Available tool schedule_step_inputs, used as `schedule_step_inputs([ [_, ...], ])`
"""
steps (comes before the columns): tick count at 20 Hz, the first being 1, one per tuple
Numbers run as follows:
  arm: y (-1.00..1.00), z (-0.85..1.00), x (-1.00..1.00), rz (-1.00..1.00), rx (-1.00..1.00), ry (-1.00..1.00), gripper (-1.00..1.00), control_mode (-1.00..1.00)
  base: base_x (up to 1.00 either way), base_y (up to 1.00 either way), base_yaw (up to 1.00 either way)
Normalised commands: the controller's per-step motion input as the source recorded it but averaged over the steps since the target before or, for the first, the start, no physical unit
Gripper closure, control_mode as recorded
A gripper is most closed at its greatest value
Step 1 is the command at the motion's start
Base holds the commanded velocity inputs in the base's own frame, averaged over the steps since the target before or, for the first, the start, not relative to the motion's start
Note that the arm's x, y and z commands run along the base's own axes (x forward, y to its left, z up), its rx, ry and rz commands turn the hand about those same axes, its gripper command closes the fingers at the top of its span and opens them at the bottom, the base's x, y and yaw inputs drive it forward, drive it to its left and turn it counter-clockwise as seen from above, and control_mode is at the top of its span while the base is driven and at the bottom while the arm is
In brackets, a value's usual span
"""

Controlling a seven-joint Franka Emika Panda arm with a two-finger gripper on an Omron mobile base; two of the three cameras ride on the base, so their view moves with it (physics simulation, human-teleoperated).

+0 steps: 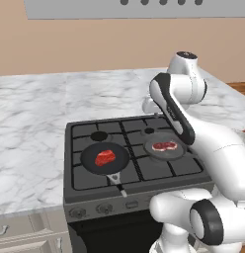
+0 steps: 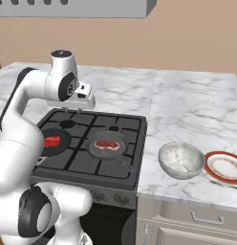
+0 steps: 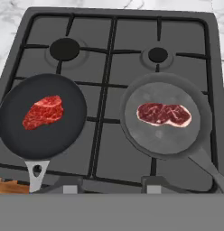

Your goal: Place one of the steaks on the plate and the other in the bowl. Then place the bowl in the fridge.

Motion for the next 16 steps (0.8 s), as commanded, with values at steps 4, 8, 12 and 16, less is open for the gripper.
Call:
schedule_step_inputs([
  [4,-0.05,-0.1,0.21,0.0,-0.04,0.04,-1.0,-1.0,0.0,0.0,0.0],
  [8,-0.13,-0.36,0.22,0.01,-0.14,0.14,-1.0,-1.0,0.0,0.0,0.0],
  [12,-0.47,-0.24,0.27,0.07,-0.07,0.11,-1.0,-1.0,0.0,0.0,0.0],
  [16,-0.58,-0.73,0.38,0.22,-0.05,0.21,-1.0,-1.0,0.0,0.0,0.0],
])
